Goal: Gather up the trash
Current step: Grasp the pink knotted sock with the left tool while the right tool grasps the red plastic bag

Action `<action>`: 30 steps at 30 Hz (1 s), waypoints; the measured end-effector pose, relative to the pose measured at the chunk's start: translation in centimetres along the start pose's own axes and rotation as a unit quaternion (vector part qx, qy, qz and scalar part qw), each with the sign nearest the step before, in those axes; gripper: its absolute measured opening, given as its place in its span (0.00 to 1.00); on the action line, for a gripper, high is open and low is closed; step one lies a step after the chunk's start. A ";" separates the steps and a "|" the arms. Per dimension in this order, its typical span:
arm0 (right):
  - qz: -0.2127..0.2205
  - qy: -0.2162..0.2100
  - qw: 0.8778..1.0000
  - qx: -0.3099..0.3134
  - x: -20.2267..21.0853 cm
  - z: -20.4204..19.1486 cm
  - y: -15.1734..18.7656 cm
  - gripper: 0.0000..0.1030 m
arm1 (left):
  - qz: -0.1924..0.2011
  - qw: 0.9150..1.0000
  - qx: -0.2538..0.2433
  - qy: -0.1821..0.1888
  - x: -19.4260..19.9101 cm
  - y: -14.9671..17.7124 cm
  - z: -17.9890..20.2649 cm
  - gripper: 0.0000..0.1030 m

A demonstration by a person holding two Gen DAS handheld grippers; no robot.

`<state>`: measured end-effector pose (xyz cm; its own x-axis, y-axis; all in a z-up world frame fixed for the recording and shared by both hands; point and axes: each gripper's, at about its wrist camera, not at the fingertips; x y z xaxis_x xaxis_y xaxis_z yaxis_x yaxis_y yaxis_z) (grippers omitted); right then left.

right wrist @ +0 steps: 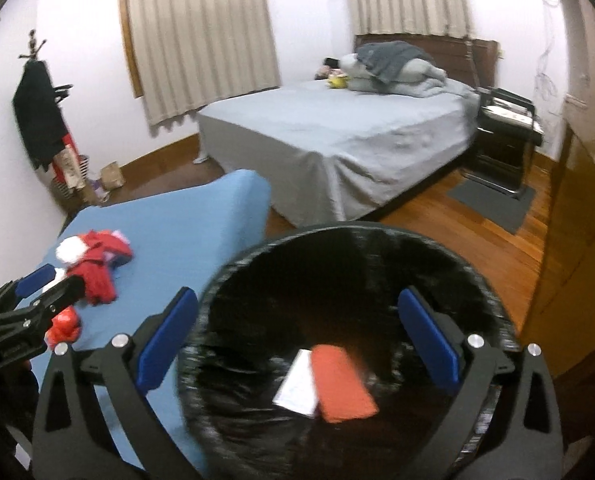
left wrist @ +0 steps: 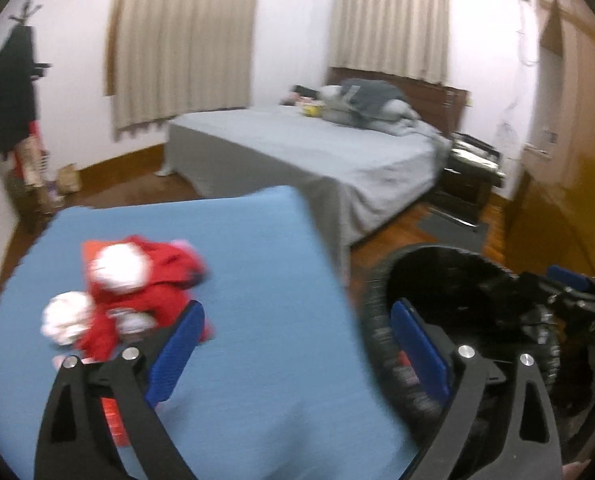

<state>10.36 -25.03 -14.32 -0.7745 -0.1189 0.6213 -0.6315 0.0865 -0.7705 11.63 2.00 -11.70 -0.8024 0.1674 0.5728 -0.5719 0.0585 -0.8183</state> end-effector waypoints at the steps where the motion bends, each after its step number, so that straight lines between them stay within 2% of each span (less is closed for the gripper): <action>1: -0.001 -0.006 1.000 0.005 -0.2 -0.8 -0.1 0.95 | -0.001 1.000 0.008 -0.017 0.3 0.3 -1.4 0.90; 6: -0.004 -0.046 0.998 0.049 -2.0 -6.3 0.0 0.95 | -0.006 0.994 0.048 -0.095 1.5 2.4 -8.4 0.90; 12: -0.009 -0.085 0.993 0.082 -3.8 -11.3 0.5 0.95 | -0.029 0.984 0.091 -0.153 1.5 5.2 -14.9 0.87; 15: -0.017 -0.096 0.991 0.093 -4.6 -12.9 0.9 0.95 | -0.045 0.980 0.108 -0.163 0.9 6.3 -16.8 0.83; 21: -0.029 -0.105 0.988 0.106 -5.7 -14.6 1.5 0.95 | -0.071 0.978 0.122 -0.156 -1.4 7.6 -18.2 0.77; 24: -0.035 -0.105 0.988 0.110 -6.1 -15.1 1.7 0.95 | -0.085 0.977 0.130 -0.148 -2.6 8.0 -18.7 0.69; 29: -0.042 -0.107 0.987 0.115 -6.7 -15.8 2.0 0.95 | -0.102 0.979 0.134 -0.115 -3.5 8.4 -18.9 0.33; 30: -0.043 -0.108 0.986 0.116 -6.8 -16.0 2.1 0.95 | -0.101 0.980 0.131 -0.112 -3.5 8.3 -18.7 0.31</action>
<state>13.73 -8.20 -17.87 -0.6760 -0.3269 0.6604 -0.6493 -0.1595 -0.7436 12.86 20.30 -21.45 -0.6692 -0.0433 0.7419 -0.7232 -0.1916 -0.6635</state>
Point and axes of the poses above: each gripper's, at about its wrist camera, not at the fingertips, and x roughly against the way its jaws point, z to its right, y to its underside, and after that the axes turned 3 degrees about -y, right-handed
